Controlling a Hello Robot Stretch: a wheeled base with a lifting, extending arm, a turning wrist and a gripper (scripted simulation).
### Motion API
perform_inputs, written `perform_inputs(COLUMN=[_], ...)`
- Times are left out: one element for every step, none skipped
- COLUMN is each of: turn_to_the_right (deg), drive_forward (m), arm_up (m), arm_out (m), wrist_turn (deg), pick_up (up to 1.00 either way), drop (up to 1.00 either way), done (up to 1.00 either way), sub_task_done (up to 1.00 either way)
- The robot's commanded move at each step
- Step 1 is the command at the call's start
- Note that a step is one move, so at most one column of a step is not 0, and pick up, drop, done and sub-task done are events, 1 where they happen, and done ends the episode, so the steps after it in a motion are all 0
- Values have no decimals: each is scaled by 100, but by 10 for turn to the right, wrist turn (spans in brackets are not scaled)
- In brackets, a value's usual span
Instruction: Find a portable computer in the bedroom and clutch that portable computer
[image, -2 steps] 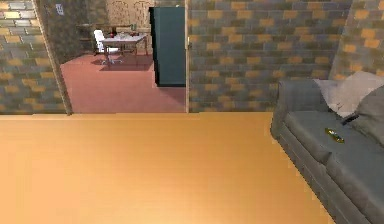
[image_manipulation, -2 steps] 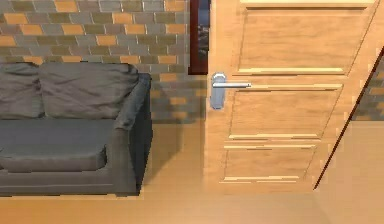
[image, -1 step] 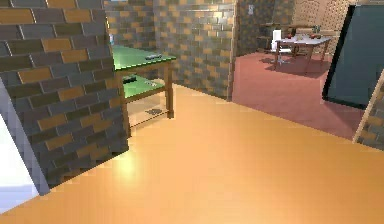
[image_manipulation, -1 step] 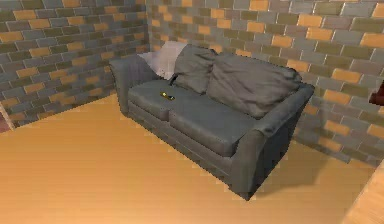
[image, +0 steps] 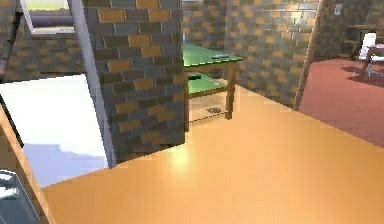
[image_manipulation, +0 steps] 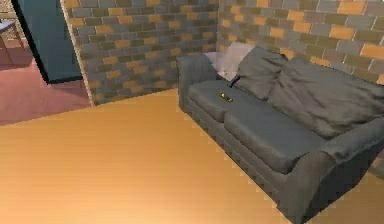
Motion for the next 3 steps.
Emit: perform_inputs(turn_to_the_right=[0, -30, 0], drive_forward=[45, 0, 30], arm_up=[0, 0, 0], arm_out=[0, 0, 0], wrist_turn=[0, 0, 0], pick_up=[0, 0, 0], drop=[0, 0, 0], done=[0, 0, 0], sub_task_done=[0, 0, 0])
